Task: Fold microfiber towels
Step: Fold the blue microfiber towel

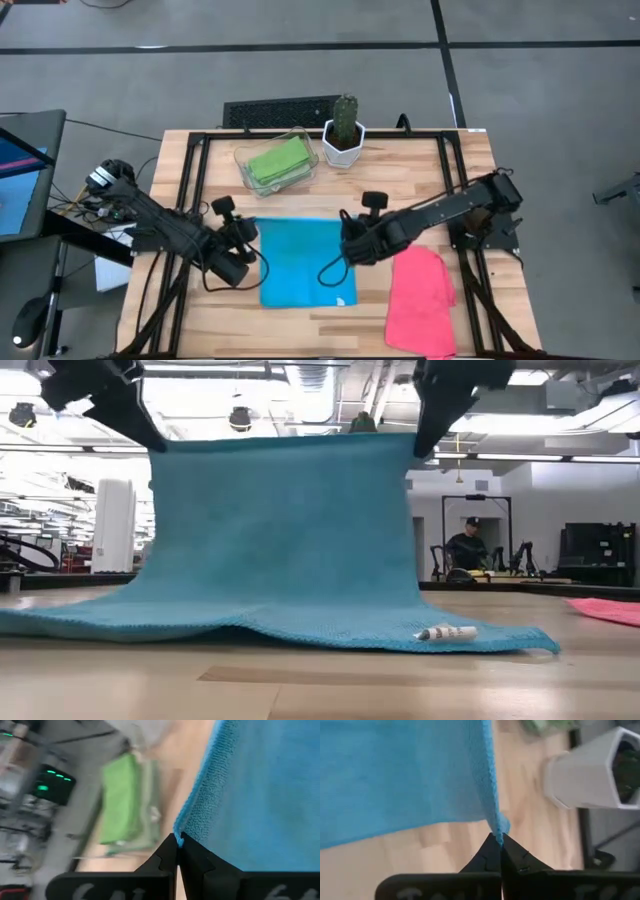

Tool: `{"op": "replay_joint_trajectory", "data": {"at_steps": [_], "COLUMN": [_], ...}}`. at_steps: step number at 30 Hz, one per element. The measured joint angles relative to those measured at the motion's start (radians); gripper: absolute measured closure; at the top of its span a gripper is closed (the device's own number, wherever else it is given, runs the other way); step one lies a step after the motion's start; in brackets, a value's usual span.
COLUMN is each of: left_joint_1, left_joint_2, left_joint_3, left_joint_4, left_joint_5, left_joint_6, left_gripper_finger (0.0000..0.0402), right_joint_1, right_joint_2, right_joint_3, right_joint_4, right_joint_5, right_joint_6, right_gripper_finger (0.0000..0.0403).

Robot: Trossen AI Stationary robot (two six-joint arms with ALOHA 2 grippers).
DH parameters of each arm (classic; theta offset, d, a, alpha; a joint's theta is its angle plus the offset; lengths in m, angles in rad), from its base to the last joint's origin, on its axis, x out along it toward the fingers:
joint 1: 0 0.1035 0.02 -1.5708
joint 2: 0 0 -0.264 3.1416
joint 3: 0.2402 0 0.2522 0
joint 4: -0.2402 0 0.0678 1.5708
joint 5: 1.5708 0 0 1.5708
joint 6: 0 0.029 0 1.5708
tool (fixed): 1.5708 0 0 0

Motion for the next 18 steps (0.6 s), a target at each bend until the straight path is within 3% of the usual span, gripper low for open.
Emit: {"op": "replay_joint_trajectory", "data": {"at_steps": [6,18], "left_joint_1": [-0.039,-0.142], "left_joint_2": [0.001,0.010], "left_joint_3": [-0.058,-0.113], "left_joint_4": [0.232,0.410], "left_joint_5": [0.140,0.240], "left_joint_6": [0.079,-0.030], "left_gripper_finger": [0.0401,0.0401], "right_joint_1": [0.087,0.283], "right_joint_2": [-0.001,-0.002], "right_joint_3": [-0.006,-0.158], "right_joint_4": [0.074,0.352], "right_joint_5": [-0.048,-0.097], "right_joint_6": [0.067,0.265], "right_gripper_finger": [0.0395,0.0395]}}
